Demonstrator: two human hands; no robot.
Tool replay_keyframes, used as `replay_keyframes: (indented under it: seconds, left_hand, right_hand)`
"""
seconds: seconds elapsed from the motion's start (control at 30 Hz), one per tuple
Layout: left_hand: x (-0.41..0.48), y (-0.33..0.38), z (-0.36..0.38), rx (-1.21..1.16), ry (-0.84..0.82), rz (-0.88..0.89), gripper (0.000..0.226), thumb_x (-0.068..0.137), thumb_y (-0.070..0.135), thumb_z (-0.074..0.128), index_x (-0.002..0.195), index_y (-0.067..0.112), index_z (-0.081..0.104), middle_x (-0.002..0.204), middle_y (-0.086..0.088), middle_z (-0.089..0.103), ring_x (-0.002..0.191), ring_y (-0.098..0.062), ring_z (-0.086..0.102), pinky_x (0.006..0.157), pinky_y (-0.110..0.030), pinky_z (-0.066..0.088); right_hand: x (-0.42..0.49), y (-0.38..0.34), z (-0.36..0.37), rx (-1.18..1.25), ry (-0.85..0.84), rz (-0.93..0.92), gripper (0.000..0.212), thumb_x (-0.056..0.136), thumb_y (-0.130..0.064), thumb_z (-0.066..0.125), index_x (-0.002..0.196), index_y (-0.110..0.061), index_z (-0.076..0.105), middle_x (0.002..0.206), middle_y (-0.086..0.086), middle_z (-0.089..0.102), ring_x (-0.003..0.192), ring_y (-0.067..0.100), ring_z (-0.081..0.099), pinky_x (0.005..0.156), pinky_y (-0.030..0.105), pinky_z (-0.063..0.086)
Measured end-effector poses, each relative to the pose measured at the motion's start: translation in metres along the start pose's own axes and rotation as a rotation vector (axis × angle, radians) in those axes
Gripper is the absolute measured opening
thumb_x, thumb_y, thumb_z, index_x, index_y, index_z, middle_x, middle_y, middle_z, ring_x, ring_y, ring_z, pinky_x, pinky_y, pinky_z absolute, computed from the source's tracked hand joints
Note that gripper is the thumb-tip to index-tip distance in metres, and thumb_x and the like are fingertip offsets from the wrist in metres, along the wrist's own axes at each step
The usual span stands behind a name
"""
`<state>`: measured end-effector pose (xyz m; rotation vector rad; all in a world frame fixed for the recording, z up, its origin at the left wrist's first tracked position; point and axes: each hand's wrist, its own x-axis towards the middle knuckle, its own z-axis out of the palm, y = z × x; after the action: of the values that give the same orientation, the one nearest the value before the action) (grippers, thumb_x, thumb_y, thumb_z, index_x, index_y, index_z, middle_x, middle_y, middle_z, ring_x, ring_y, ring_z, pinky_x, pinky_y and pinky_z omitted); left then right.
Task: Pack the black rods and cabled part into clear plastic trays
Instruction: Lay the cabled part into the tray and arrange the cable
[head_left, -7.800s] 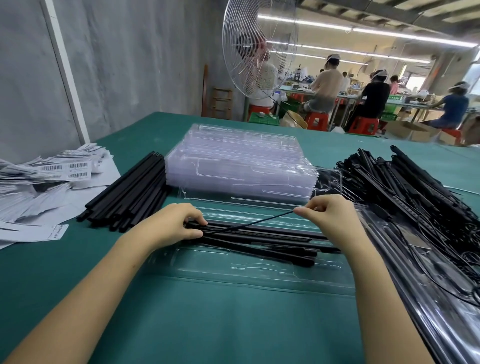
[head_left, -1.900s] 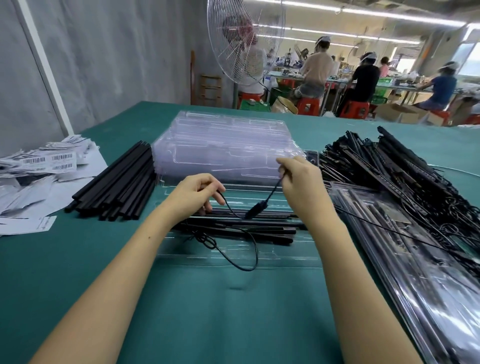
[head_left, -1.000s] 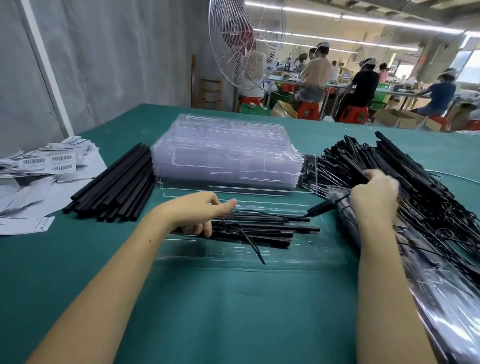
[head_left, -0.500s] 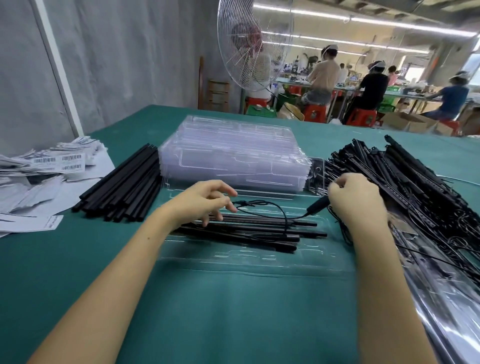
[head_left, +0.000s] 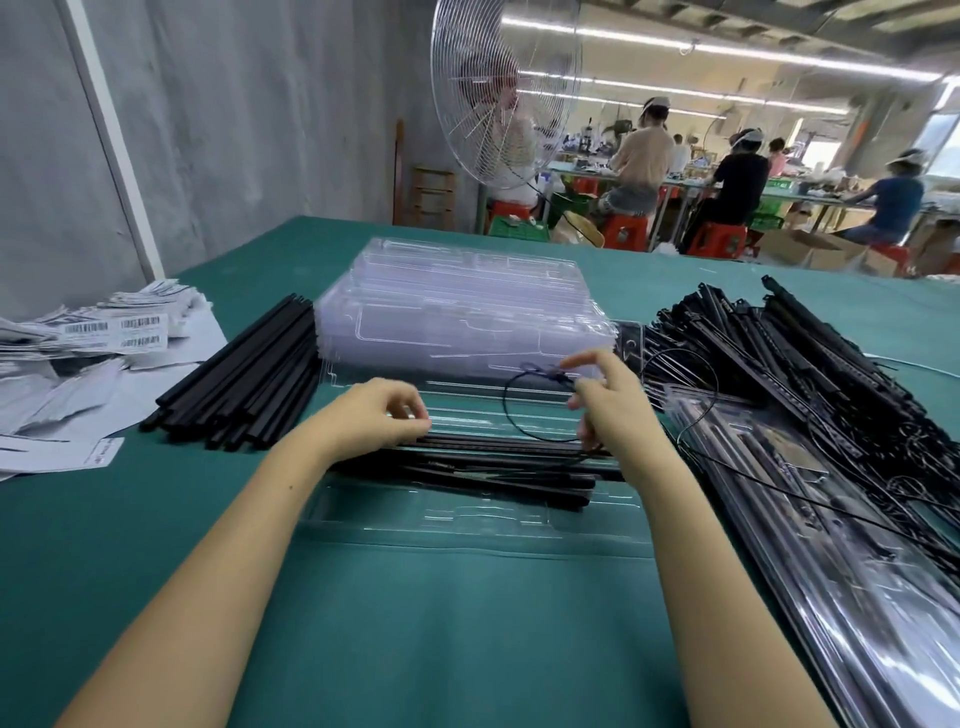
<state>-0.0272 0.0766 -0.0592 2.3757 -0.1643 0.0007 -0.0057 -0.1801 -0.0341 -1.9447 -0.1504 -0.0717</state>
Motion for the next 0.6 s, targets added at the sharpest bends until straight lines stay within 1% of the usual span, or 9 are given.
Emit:
replay_keyframes:
  seconds: [0.03, 0.1, 0.17, 0.27, 0.33, 0.4, 0.43, 0.5, 0.6]
  left_hand:
    - [0.0, -0.001, 0.0, 0.084, -0.04, -0.023, 0.007, 0.082, 0.031, 0.07, 0.077, 0.029, 0.067, 0.076, 0.008, 0.067, 0.072, -0.009, 0.061, 0.075, -0.03, 0.051]
    - [0.001, -0.001, 0.002, 0.155, -0.071, -0.048, 0.009, 0.079, 0.034, 0.073, 0.075, 0.032, 0.066, 0.081, 0.009, 0.066, 0.079, -0.01, 0.061, 0.079, -0.03, 0.051]
    - [0.001, 0.0, 0.003, 0.16, -0.054, -0.046, 0.012, 0.077, 0.033, 0.076, 0.075, 0.031, 0.065, 0.079, 0.01, 0.063, 0.077, -0.009, 0.059, 0.078, -0.03, 0.05]
    - [0.002, 0.0, 0.005, 0.152, -0.034, -0.041, 0.013, 0.076, 0.031, 0.078, 0.074, 0.03, 0.065, 0.076, 0.01, 0.062, 0.074, -0.01, 0.058, 0.077, -0.03, 0.049]
    - [0.002, -0.001, 0.006, 0.166, -0.041, -0.039, 0.014, 0.076, 0.032, 0.078, 0.076, 0.029, 0.064, 0.077, 0.009, 0.062, 0.074, -0.01, 0.058, 0.076, -0.03, 0.048]
    - [0.003, -0.002, 0.006, 0.193, -0.054, -0.045, 0.016, 0.076, 0.035, 0.077, 0.08, 0.028, 0.063, 0.077, 0.008, 0.061, 0.072, -0.008, 0.056, 0.073, -0.027, 0.046]
    - [0.002, -0.003, 0.005, 0.202, -0.066, -0.045, 0.018, 0.077, 0.036, 0.076, 0.081, 0.028, 0.062, 0.077, 0.009, 0.061, 0.071, -0.007, 0.055, 0.071, -0.025, 0.045]
    - [0.002, -0.005, 0.004, 0.191, -0.095, -0.039, 0.021, 0.076, 0.037, 0.077, 0.085, 0.029, 0.06, 0.075, 0.01, 0.061, 0.07, -0.006, 0.055, 0.068, -0.022, 0.043]
    - [0.002, -0.006, 0.001, 0.166, -0.112, -0.057, 0.027, 0.075, 0.037, 0.078, 0.092, 0.03, 0.057, 0.074, 0.012, 0.061, 0.068, -0.002, 0.055, 0.064, -0.02, 0.039]
  right_hand:
    - [0.0, 0.001, -0.005, 0.096, -0.001, 0.044, 0.034, 0.095, -0.002, 0.035, 0.106, -0.022, 0.06, 0.088, 0.007, 0.055, 0.047, 0.011, 0.052, 0.043, 0.024, 0.049]
    - [0.0, 0.001, -0.014, 0.265, -0.055, 0.133, 0.04, 0.093, 0.004, 0.035, 0.095, -0.02, 0.066, 0.095, 0.008, 0.055, 0.057, 0.018, 0.059, 0.051, 0.03, 0.056]
    - [-0.001, 0.002, -0.021, 0.424, -0.073, 0.19, 0.041, 0.089, 0.008, 0.036, 0.087, -0.016, 0.068, 0.094, 0.009, 0.057, 0.062, 0.021, 0.063, 0.056, 0.035, 0.058]
    - [0.001, 0.005, -0.033, 0.59, 0.041, 0.228, 0.04, 0.087, 0.009, 0.033, 0.087, -0.016, 0.064, 0.078, 0.006, 0.056, 0.065, 0.019, 0.061, 0.06, 0.036, 0.056]
    - [0.003, 0.009, -0.042, 0.638, 0.127, 0.238, 0.037, 0.088, 0.007, 0.037, 0.085, -0.02, 0.061, 0.073, 0.004, 0.055, 0.066, 0.016, 0.055, 0.063, 0.033, 0.048]
    - [0.001, 0.013, -0.051, 0.614, 0.19, 0.208, 0.033, 0.087, 0.006, 0.045, 0.087, -0.022, 0.061, 0.074, 0.002, 0.057, 0.064, 0.014, 0.052, 0.06, 0.028, 0.04]
    - [0.0, 0.016, -0.054, 0.551, 0.225, 0.171, 0.031, 0.086, 0.005, 0.049, 0.09, -0.023, 0.062, 0.075, 0.002, 0.058, 0.062, 0.013, 0.049, 0.058, 0.026, 0.038]
    - [-0.001, 0.02, -0.06, 0.327, 0.305, 0.075, 0.032, 0.083, 0.002, 0.056, 0.102, -0.024, 0.062, 0.073, 0.002, 0.057, 0.057, 0.011, 0.044, 0.051, 0.022, 0.036]
    - [0.0, 0.018, -0.062, 0.089, 0.315, -0.016, 0.043, 0.083, 0.001, 0.052, 0.112, -0.031, 0.057, 0.069, 0.003, 0.055, 0.047, 0.009, 0.046, 0.039, 0.016, 0.037]
